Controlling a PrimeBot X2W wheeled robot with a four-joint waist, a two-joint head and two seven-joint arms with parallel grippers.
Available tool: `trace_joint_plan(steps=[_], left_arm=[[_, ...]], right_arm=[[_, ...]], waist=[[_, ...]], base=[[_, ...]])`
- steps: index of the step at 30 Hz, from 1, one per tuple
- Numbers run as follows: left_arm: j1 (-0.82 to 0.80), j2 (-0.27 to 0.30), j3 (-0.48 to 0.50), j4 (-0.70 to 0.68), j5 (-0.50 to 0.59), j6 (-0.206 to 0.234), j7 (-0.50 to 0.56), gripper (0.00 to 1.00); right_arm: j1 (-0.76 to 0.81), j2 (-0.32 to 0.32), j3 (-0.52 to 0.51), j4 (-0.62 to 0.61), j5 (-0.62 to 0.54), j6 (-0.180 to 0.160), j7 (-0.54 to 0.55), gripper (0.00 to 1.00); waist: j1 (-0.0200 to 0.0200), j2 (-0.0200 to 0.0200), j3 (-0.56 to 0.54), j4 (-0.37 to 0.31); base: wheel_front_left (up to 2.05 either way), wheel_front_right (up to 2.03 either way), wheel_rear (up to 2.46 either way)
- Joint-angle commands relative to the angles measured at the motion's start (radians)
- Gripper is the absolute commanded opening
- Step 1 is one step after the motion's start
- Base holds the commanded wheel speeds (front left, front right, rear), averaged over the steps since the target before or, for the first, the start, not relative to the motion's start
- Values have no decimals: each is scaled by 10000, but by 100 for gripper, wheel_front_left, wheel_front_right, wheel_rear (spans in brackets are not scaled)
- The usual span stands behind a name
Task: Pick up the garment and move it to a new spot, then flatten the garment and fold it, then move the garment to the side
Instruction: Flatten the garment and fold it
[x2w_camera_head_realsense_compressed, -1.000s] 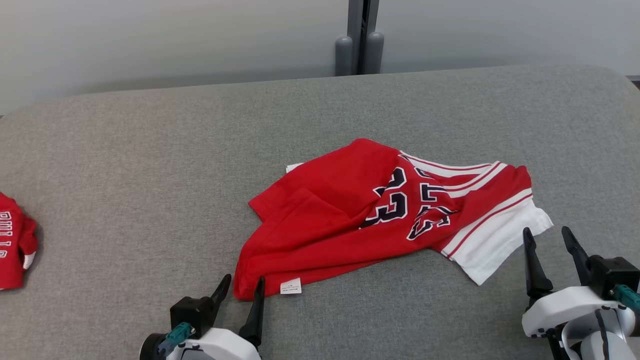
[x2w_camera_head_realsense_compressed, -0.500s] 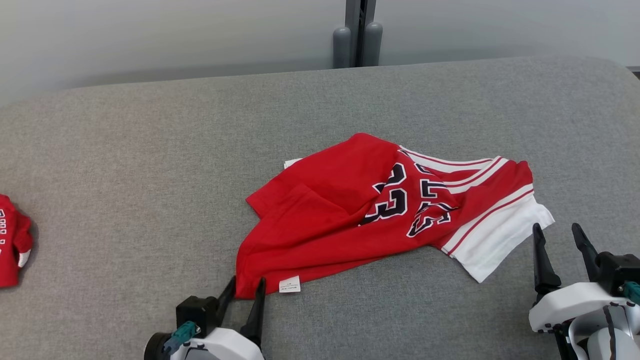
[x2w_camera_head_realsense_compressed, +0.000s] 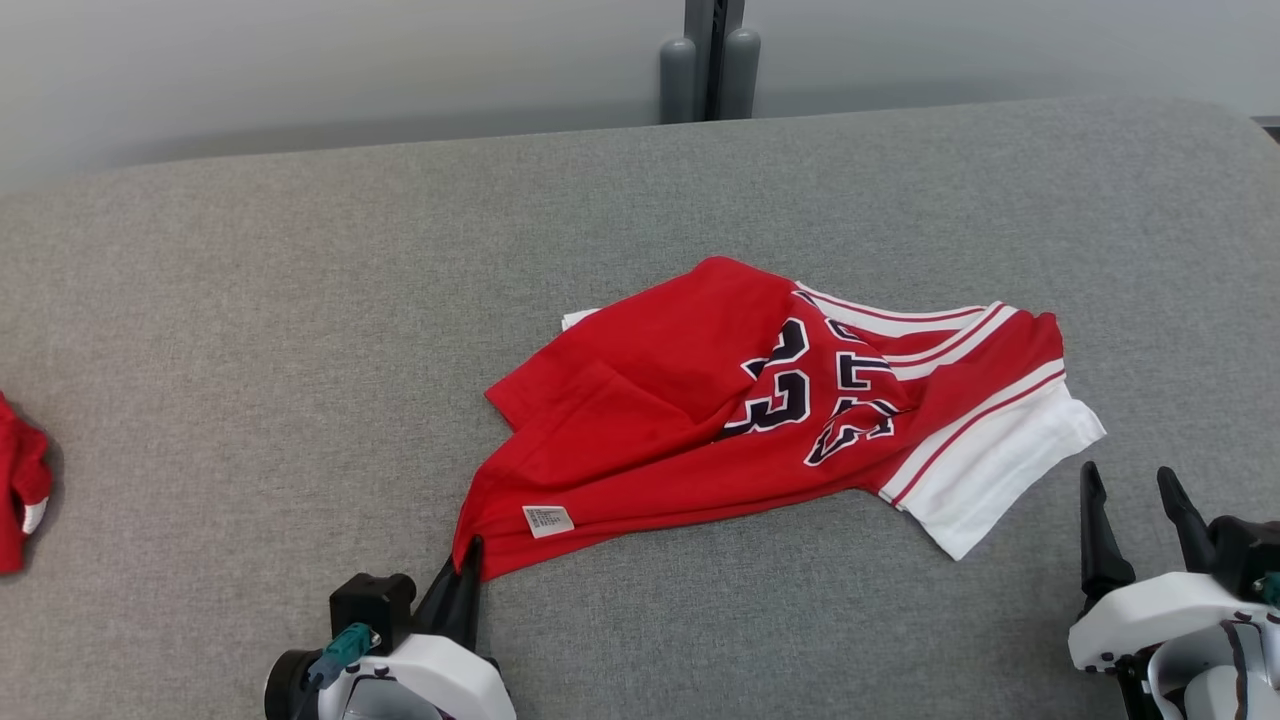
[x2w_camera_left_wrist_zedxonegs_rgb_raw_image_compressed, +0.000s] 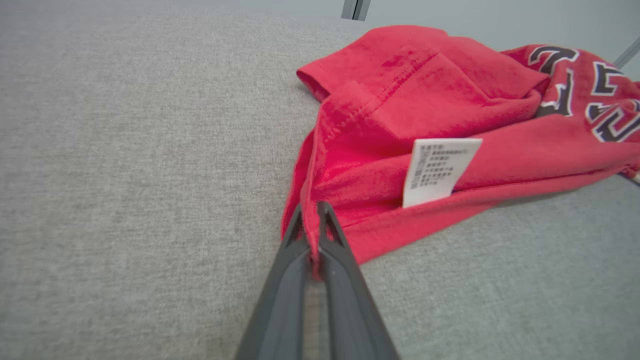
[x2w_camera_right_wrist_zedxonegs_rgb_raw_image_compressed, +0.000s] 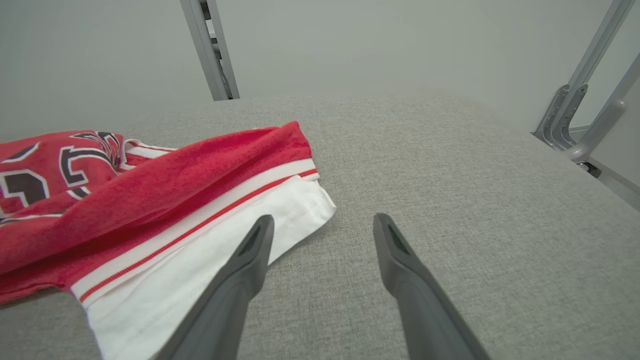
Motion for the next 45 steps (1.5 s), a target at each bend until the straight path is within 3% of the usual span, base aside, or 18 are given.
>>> trace_joint_plan(steps=[1,16,30,33,34,38,45], left_arm=[[33,67,108,-8,70,-40,-1,0],[-277,89,254,136,438,-339,36,0],[-488,128,509,287,580,-476,71,0],[-510,137,516,324,604,-488,73,0],[-510,140,512,339,607,-498,73,0],[-506,149,507,369,607,-504,75,0],[-608,139,621,-98,697,-420,30,0]], right_arm=[[-156,-62,-41,80,117,-2,-2,100],[-1216,-70,103,1293,1656,-2,0,100],[-1652,-59,69,1444,1918,-2,-2,97],[-1707,-64,71,1403,1884,-2,-2,79],[-1709,-61,91,1381,1863,-2,-2,58],[-1683,-64,89,1360,1854,-2,-2,0],[-1715,-67,-73,917,1815,-2,-2,0]], waist=[[0,0,47,20],[0,0,757,294],[0,0,1137,418],[0,0,1181,458],[0,0,1192,467],[0,0,1210,494],[0,0,1060,503]], base=[[0,0,0],[0,0,0],[0,0,0],[0,0,0],[0,0,0],[0,0,0],[0,0,0]])
